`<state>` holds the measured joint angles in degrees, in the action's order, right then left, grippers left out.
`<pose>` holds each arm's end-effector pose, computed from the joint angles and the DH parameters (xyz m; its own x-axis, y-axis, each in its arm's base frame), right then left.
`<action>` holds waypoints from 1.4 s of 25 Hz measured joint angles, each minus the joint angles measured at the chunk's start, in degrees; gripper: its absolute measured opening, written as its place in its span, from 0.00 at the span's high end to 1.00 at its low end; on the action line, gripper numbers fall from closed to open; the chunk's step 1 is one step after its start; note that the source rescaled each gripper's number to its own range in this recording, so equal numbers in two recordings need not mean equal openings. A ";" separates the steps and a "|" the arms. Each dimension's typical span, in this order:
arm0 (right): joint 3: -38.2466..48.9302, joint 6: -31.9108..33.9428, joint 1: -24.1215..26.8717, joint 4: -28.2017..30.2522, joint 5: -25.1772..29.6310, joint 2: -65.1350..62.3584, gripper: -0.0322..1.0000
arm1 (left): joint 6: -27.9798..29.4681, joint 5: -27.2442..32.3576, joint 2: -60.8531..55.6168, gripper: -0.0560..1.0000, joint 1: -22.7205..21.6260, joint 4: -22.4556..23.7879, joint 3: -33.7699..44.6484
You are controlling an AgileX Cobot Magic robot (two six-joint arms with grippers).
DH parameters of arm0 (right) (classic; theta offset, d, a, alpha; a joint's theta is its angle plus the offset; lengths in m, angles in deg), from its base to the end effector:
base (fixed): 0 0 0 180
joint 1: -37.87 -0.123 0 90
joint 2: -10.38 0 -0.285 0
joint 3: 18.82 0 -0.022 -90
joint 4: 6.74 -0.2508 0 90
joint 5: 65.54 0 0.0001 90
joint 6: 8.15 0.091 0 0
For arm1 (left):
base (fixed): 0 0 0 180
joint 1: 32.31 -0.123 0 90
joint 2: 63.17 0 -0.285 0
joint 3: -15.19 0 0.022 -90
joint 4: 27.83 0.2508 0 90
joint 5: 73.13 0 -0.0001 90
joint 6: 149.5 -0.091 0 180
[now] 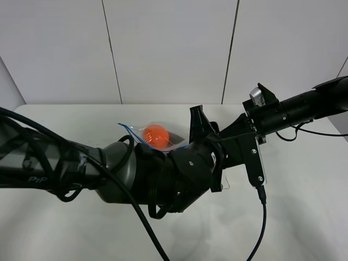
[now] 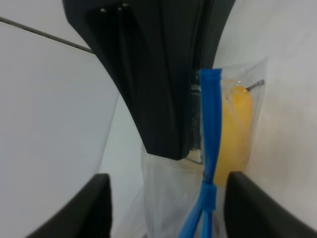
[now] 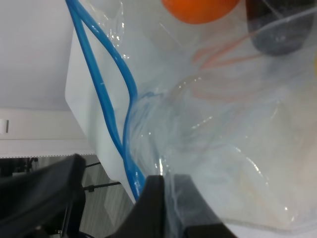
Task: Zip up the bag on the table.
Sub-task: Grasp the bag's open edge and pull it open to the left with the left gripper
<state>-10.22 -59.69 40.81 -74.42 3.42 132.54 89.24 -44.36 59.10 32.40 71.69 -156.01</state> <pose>0.3632 0.0601 0.1715 -0.9714 -0.0410 -0.2339 -0.2218 0.5083 0.8321 0.2188 -0.3618 0.1689 0.2375 0.8784 -0.4148 0.6365 0.1819 0.7496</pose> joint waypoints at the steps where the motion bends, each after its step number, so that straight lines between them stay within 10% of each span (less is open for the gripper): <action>1: 0.00 0.00 0.00 0.00 0.00 0.00 0.97 | 0.00 -0.17 0.00 0.51 0.00 0.00 0.00; 20: 0.00 0.01 0.00 0.00 0.00 0.00 0.97 | -0.27 0.78 1.93 0.54 0.00 0.00 -0.12; 35: 0.00 0.06 0.00 0.00 0.00 0.00 0.97 | -1.05 -0.95 1.93 0.81 0.41 0.05 -0.12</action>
<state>-10.22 -59.63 40.81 -74.42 3.42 132.54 88.19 -45.32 61.03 32.81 71.74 -156.13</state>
